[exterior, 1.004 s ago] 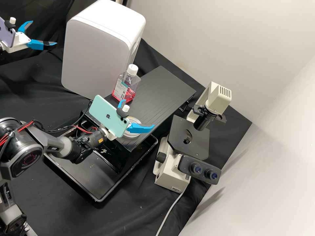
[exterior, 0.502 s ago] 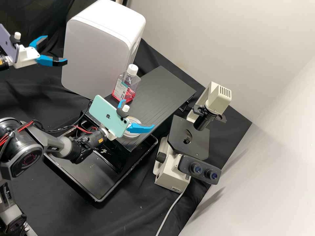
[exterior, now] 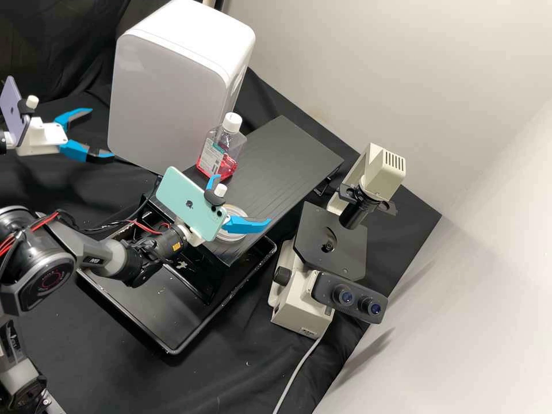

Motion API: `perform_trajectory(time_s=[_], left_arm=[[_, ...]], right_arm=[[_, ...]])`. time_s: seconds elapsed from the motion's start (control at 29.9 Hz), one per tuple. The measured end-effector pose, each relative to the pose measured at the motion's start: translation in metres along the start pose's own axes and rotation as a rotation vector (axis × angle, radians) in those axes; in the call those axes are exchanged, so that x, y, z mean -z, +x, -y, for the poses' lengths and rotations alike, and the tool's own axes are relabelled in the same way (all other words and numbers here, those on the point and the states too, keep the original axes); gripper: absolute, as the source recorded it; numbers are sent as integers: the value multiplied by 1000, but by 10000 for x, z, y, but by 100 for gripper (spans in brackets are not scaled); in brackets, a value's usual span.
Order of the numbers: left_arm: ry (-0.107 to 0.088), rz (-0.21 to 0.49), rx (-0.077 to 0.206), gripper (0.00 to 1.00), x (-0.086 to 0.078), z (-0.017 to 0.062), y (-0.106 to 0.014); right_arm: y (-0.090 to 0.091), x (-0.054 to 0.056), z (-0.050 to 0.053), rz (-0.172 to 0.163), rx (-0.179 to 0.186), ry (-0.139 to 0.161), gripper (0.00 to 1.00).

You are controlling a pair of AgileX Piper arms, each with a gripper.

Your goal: Remove the lid from the petri dish

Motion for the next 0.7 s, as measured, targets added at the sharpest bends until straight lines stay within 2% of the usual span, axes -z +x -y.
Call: perform_trajectory(time_s=[0.2, 0.4, 0.54, 0.6, 0.7], left_arm=[[4, 66, 70, 100, -114, 139, -132], [11, 111, 109, 100, -218, 221, -215], [27, 155, 145, 100, -278, 285, -296], [34, 175, 155, 100, -295, 296, -342], [41, 208, 152, 100, -332, 275, -391]], right_arm=[[0, 0, 0, 0, 0, 0, 100], [0, 0, 0, 0, 0, 0, 100], [0, 0, 0, 0, 0, 0, 100], [0, 0, 0, 0, 0, 0, 100], [0, 0, 0, 0, 0, 0, 100]])
